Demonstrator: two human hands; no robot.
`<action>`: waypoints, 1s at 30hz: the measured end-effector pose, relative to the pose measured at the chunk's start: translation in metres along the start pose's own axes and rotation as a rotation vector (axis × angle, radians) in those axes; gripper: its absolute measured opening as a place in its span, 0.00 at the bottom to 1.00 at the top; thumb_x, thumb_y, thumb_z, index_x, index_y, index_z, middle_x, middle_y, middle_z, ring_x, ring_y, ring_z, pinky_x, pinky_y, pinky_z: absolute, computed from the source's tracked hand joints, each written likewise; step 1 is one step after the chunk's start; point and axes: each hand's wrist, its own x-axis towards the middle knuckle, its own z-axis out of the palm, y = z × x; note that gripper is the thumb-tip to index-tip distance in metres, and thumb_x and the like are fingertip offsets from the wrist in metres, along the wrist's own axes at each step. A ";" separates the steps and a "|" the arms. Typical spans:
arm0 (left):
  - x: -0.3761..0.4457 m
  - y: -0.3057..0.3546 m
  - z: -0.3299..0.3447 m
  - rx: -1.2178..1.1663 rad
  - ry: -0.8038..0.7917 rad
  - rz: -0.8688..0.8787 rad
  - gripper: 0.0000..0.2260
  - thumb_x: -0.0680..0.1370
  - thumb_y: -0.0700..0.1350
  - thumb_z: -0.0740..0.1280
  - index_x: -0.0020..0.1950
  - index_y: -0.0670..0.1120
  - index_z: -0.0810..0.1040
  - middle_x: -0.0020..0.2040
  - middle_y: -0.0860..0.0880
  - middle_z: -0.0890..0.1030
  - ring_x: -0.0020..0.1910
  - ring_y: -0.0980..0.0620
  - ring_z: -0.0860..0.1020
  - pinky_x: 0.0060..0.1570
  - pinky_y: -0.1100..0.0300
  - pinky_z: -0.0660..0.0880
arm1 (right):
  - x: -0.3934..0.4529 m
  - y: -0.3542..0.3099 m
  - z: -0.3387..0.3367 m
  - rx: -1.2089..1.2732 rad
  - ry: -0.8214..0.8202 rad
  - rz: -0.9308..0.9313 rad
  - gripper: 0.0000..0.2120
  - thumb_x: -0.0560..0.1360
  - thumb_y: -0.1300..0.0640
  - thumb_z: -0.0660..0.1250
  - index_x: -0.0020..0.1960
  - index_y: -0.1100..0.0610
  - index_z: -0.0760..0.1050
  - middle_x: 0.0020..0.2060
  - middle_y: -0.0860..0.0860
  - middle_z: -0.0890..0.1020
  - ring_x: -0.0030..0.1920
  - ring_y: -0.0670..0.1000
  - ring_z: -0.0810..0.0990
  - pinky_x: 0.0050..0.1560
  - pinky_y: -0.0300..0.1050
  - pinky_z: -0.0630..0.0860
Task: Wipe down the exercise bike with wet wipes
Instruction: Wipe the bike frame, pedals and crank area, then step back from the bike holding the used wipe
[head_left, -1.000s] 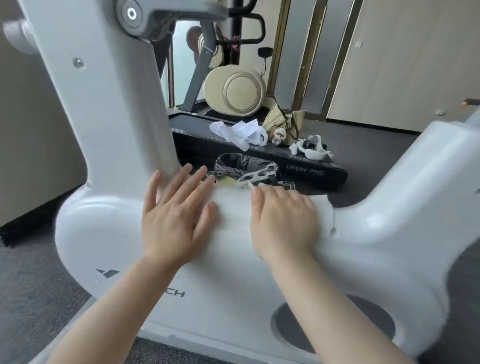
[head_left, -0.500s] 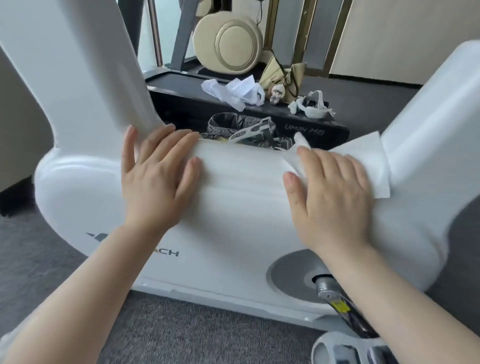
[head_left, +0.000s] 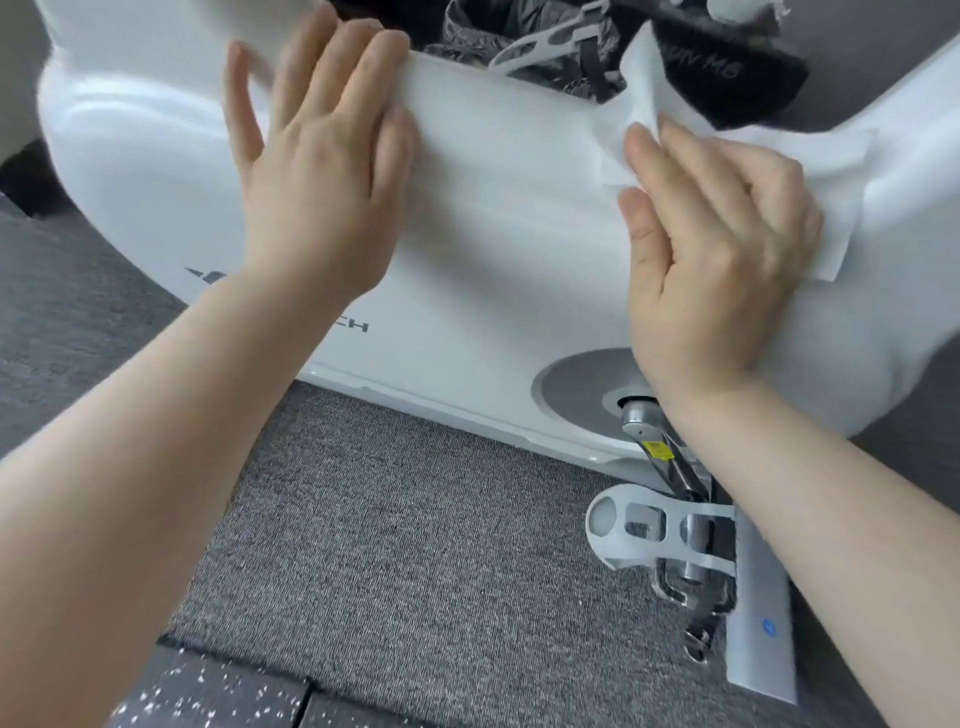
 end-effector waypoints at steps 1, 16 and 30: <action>0.001 0.001 -0.006 0.010 -0.056 -0.012 0.22 0.82 0.48 0.48 0.76 0.51 0.62 0.76 0.55 0.63 0.77 0.54 0.54 0.74 0.46 0.40 | -0.002 0.001 -0.001 0.060 0.024 0.002 0.12 0.81 0.53 0.63 0.60 0.53 0.80 0.59 0.46 0.81 0.55 0.48 0.72 0.60 0.36 0.63; -0.340 0.058 -0.255 -0.221 -1.234 -0.786 0.29 0.80 0.57 0.54 0.79 0.55 0.49 0.80 0.55 0.47 0.79 0.54 0.47 0.75 0.60 0.50 | -0.088 -0.099 -0.326 0.336 -1.336 0.666 0.12 0.80 0.54 0.61 0.59 0.42 0.79 0.51 0.39 0.83 0.49 0.45 0.80 0.44 0.34 0.66; -0.291 0.076 -0.566 -0.248 -0.859 -1.033 0.14 0.81 0.49 0.63 0.67 0.57 0.74 0.64 0.51 0.78 0.55 0.52 0.77 0.54 0.58 0.71 | 0.095 -0.165 -0.483 0.420 -1.413 0.527 0.13 0.82 0.50 0.54 0.61 0.48 0.76 0.50 0.49 0.83 0.51 0.54 0.79 0.46 0.48 0.75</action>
